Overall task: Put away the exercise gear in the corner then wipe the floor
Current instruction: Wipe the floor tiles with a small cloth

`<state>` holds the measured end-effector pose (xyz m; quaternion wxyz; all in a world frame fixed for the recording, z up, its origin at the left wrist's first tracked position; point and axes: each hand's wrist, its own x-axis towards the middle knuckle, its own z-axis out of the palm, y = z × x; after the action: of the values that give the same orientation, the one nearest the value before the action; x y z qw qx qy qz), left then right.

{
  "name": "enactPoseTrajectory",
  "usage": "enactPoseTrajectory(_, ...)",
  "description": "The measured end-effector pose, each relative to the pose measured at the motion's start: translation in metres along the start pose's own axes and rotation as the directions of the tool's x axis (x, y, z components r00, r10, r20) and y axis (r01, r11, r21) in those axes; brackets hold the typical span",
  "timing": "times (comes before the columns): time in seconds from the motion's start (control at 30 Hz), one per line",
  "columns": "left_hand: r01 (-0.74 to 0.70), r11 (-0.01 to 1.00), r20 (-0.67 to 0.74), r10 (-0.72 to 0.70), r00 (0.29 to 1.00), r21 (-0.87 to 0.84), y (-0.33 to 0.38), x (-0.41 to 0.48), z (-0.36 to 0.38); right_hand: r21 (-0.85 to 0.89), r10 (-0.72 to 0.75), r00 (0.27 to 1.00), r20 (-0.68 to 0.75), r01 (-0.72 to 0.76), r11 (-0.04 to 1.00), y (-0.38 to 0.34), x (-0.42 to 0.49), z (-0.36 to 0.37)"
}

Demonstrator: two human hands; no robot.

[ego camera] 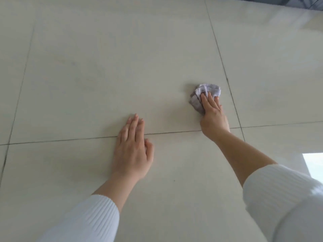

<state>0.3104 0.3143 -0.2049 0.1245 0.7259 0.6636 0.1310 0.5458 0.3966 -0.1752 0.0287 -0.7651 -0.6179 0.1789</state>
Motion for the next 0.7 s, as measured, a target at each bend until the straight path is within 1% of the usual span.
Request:
enactPoseTrajectory(0.2, -0.011, 1.0, -0.023, 0.011, 1.0, -0.005, 0.001, -0.001, -0.002, 0.036, -0.04, 0.999, -0.017, 0.041, 0.999, 0.006, 0.086, -0.014)
enactPoseTrajectory(0.33, -0.002, 1.0, -0.027, 0.002, 1.0, 0.004, 0.0, -0.001, -0.001, 0.063, 0.059, 0.998, -0.028, -0.058, 0.996, -0.013, 0.122, -0.029)
enactPoseTrajectory(0.4, -0.004, 1.0, -0.022, 0.004, 1.0, 0.002, 0.0, -0.001, -0.001, 0.1, 0.049, 0.999, -0.011, -0.047, 0.994, -0.026, 0.126, -0.032)
enactPoseTrajectory(0.47, -0.002, 1.0, -0.014, 0.002, 1.0, -0.009, 0.0, 0.0, -0.002, 0.168, -0.067, 0.998, 0.001, 0.066, 0.984, -0.042, 0.12, -0.025)
enactPoseTrajectory(0.53, -0.006, 1.0, -0.014, 0.005, 1.0, -0.012, 0.0, 0.0, -0.001, 0.236, -0.223, 0.975, 0.005, 0.215, 0.948, -0.057, 0.103, -0.013)
enactPoseTrajectory(0.63, -0.016, 1.0, -0.015, 0.016, 1.0, -0.007, -0.001, 0.0, 0.0, 0.254, -0.394, 0.918, 0.051, 0.37, 0.894, -0.07, 0.073, 0.002)
enactPoseTrajectory(0.7, -0.015, 1.0, -0.022, 0.015, 1.0, -0.008, -0.001, 0.0, -0.001, 0.266, -0.51, 0.856, 0.083, 0.474, 0.839, -0.068, 0.046, 0.012)
